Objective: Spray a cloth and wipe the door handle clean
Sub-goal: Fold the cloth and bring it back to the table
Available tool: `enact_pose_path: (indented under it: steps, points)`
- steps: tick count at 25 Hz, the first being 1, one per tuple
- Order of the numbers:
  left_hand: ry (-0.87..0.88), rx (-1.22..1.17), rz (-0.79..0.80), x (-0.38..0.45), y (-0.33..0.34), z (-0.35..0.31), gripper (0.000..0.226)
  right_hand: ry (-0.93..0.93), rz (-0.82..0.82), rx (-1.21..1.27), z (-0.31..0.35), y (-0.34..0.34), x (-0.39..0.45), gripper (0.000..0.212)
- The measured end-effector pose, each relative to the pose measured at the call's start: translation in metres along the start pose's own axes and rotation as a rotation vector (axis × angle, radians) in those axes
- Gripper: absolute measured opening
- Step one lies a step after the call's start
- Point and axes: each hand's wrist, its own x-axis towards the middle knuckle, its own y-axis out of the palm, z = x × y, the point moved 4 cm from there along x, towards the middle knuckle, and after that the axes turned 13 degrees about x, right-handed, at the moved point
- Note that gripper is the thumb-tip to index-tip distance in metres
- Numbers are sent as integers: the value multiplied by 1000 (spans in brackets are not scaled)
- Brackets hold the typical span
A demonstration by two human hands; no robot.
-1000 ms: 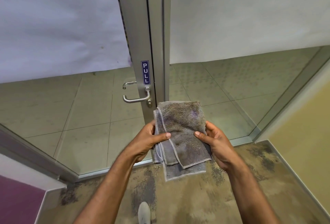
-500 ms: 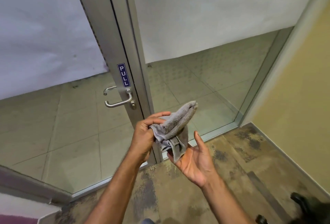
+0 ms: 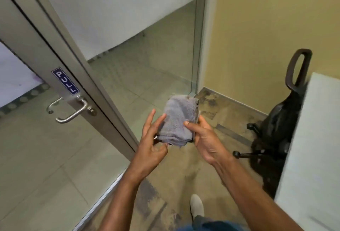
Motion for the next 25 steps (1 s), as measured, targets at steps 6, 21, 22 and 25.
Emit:
enact_pose_path:
  steps: [6, 21, 22, 25]
  points:
    - [-356, -353, 161, -30, 64, 12, 76, -21, -235, -4, -13, -70, -85, 42]
    - [-492, -405, 532, -102, 411, -82, 40, -152, -954, -749, 54, -324, -329, 36]
    - [-491, -391, 553, -109, 434, -86, 40, -167, -1011, -766, 57, -341, -341, 36]
    - [-481, -300, 593, -119, 489, -83, 38, -203, -1096, -842, 55, -382, -360, 30]
